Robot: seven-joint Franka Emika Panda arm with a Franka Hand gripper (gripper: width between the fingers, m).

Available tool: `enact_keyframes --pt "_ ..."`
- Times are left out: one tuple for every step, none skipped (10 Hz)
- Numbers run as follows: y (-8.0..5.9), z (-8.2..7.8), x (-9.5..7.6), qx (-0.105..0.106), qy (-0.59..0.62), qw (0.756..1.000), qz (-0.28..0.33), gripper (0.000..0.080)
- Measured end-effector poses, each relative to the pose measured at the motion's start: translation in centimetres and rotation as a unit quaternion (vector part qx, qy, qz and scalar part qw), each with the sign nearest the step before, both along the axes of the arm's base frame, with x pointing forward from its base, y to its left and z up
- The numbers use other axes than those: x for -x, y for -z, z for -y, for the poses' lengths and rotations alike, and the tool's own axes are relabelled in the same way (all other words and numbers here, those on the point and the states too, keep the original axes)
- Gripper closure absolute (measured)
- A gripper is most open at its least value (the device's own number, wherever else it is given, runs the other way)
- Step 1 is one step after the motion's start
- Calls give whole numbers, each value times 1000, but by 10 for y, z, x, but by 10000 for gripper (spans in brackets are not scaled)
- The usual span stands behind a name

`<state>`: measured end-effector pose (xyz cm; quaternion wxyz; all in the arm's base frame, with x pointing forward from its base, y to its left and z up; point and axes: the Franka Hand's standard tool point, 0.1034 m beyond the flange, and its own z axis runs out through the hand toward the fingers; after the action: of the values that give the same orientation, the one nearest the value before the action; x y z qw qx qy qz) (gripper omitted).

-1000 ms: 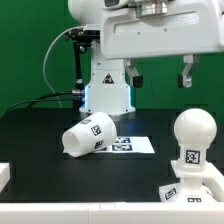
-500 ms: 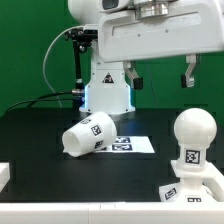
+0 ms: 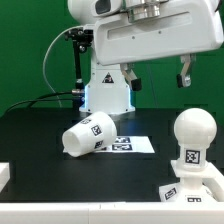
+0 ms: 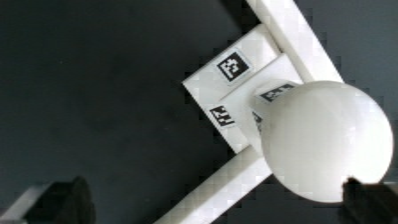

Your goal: Assemble lamp

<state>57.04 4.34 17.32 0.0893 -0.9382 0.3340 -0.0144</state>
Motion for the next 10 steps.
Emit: enact_keyframes --pt "0 0 0 0 0 1000 0 101" --pt "0 0 0 0 0 1000 0 101" --pt "3 1 0 1 6 1000 -3 101" --pt "16 7 3 8 11 1000 -12 101" --pt "36 12 19 14 13 999 -31 101" --pt "51 30 40 19 1 999 -38 101" --pt "64 56 59 26 -17 999 -43 101" --pt "72 74 73 29 -11 998 -53 101" --pt "70 71 70 29 -4 998 -52 101" --pt "71 71 70 30 -6 998 -53 101"
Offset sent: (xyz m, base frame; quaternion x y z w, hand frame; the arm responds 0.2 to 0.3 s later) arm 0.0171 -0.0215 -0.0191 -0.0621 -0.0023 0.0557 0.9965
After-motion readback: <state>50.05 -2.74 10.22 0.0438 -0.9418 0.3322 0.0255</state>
